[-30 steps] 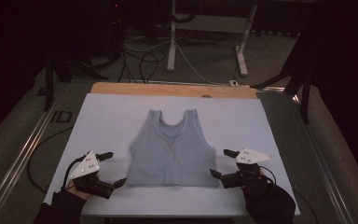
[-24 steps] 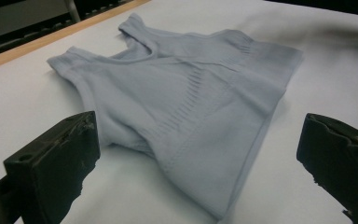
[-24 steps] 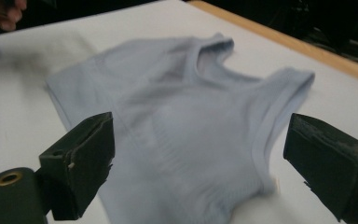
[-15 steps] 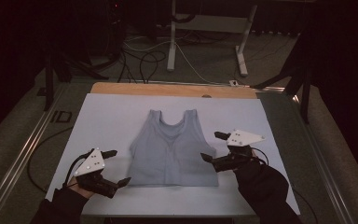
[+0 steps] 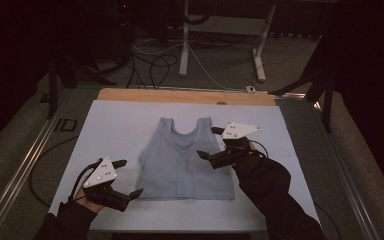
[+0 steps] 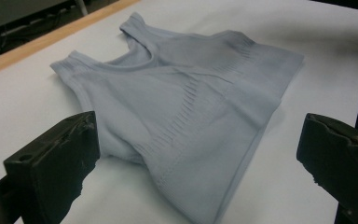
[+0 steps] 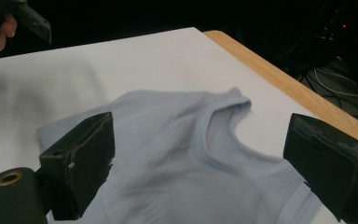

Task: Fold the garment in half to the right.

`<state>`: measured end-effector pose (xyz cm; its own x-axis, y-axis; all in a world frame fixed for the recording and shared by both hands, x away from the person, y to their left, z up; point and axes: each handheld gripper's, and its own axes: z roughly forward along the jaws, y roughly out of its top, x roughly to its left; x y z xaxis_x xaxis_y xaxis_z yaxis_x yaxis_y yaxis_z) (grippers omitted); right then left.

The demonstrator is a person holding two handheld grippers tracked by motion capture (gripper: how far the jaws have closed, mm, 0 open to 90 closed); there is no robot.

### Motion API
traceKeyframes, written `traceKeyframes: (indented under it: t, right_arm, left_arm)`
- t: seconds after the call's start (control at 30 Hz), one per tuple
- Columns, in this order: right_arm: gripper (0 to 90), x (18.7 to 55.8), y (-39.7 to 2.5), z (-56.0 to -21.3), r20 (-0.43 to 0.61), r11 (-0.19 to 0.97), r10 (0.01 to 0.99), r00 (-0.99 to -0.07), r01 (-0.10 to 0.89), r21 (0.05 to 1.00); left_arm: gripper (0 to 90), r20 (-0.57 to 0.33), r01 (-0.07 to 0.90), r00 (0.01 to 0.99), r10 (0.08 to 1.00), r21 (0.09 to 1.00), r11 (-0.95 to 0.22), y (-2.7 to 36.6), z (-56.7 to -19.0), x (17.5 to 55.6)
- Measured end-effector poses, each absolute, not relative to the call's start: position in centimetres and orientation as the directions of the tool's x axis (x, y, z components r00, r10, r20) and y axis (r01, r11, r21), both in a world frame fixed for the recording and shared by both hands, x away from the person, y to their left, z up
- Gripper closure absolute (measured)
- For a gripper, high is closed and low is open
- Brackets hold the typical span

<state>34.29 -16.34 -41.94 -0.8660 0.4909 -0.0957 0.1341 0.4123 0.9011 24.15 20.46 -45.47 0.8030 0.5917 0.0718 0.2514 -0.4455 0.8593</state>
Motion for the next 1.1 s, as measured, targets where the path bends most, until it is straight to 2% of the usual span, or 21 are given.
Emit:
traceKeyframes:
  t: [0.6,0.93,1.1]
  right_arm:
    - [9.0,38.3,-11.5,-42.4,-0.068,0.44,0.455,-0.888,0.158,0.884]
    - [9.0,40.6,-7.9,-42.9,-0.051,0.435,0.444,-0.894,0.165,0.885]
    - [9.5,41.9,-6.5,-43.5,-0.051,0.451,0.446,-0.894,0.175,0.875]
  left_arm:
    - [0.5,0.086,0.31,0.726,0.682,0.845,-0.436,19.2,-46.4,23.7]
    - [0.5,0.045,0.39,0.68,0.731,0.823,-0.413,18.8,-47.5,24.2]
    - [0.5,0.023,0.418,0.698,0.716,0.799,-0.433,18.4,-48.4,24.5]
